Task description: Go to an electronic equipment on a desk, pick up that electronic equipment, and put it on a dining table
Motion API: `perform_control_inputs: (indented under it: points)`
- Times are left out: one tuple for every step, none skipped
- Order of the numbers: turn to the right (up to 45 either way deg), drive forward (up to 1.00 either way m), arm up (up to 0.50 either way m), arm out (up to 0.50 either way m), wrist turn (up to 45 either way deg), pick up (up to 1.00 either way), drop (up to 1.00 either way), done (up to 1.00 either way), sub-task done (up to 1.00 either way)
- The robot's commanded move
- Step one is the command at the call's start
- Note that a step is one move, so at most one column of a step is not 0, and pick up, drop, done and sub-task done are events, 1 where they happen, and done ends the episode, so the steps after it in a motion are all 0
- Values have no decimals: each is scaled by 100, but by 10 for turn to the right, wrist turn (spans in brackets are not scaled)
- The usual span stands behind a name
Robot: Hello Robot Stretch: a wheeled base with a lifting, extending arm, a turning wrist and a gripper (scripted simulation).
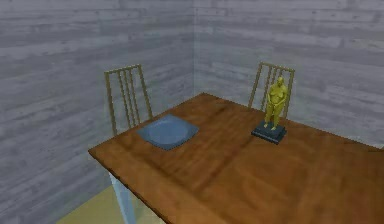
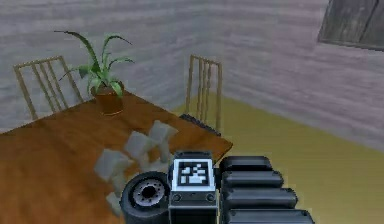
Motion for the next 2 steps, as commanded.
perform_control_inputs:
  points:
    - [30,0,0,0,0,0,0,0,0]
    - [-450,0,0,0,0,0,0,0,0]
